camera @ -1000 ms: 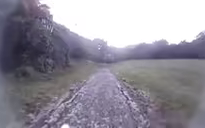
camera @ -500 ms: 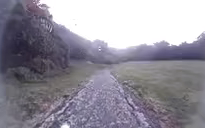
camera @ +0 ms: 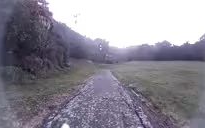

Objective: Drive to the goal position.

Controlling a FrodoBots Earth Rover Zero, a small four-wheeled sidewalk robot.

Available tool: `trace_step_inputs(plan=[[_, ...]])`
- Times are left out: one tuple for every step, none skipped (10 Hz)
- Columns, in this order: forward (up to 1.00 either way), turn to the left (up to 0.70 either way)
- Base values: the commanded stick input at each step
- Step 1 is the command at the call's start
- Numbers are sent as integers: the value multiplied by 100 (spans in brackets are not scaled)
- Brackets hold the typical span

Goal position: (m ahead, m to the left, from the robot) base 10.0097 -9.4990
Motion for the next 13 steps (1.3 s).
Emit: trace_step_inputs(plan=[[0, 0], [17, 0], [40, 0], [62, 0], [59, 0], [41, 0], [70, 0], [70, 0], [70, 0], [70, 0], [70, 0], [70, 0], [70, 0]])
